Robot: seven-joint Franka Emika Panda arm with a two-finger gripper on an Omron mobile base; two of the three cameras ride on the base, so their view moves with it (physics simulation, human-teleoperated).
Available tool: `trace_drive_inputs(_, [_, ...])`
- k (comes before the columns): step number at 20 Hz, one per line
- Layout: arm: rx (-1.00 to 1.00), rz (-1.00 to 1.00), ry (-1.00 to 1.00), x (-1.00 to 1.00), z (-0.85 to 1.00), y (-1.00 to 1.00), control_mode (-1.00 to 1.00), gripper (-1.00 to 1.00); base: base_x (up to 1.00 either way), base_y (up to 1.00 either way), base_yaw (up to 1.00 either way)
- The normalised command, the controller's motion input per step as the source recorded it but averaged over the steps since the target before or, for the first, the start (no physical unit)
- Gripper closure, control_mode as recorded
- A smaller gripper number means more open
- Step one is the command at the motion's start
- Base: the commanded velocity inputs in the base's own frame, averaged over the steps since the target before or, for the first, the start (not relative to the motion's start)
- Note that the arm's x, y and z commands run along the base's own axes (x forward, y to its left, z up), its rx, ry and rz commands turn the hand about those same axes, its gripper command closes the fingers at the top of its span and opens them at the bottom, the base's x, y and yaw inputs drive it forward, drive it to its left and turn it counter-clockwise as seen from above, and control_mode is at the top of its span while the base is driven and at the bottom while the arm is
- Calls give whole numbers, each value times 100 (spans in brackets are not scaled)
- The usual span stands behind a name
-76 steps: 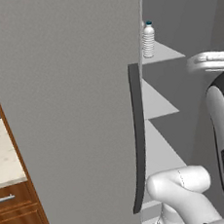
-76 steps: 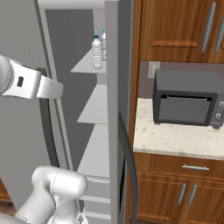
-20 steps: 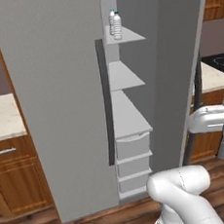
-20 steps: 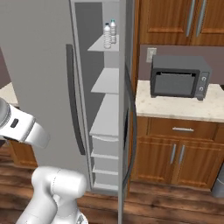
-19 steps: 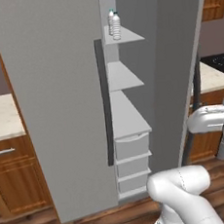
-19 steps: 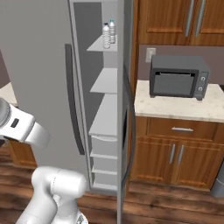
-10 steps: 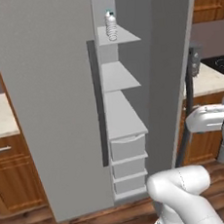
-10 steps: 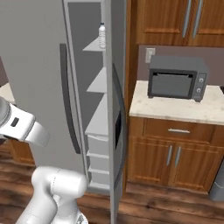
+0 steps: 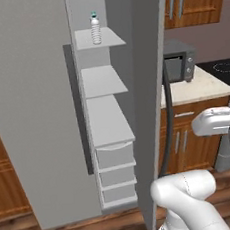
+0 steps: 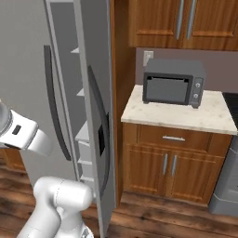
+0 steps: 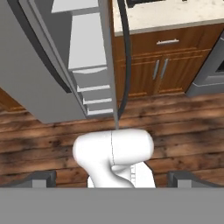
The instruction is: Take the bottled waters from the counter and place them in the freezer to freeze. Close the freezer door after placing the bottles.
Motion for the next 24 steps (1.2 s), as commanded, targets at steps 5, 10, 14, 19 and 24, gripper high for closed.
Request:
trace_drive_inputs(5, [0,0,0,0,0,0,100,-100,4,-13,0])
trace_drive_inputs(10, [0,0,0,0,0,0,100,-100,28,0,0])
trace_drive_inputs(14, [0,0,0,0,0,0,100,-100,53,0,0])
trace_drive_inputs(19, [0,0,0,0,0,0,100,-100,51,0,0])
trace_drive_inputs(24, [0,0,0,0,0,0,100,-100,38,-1,0])
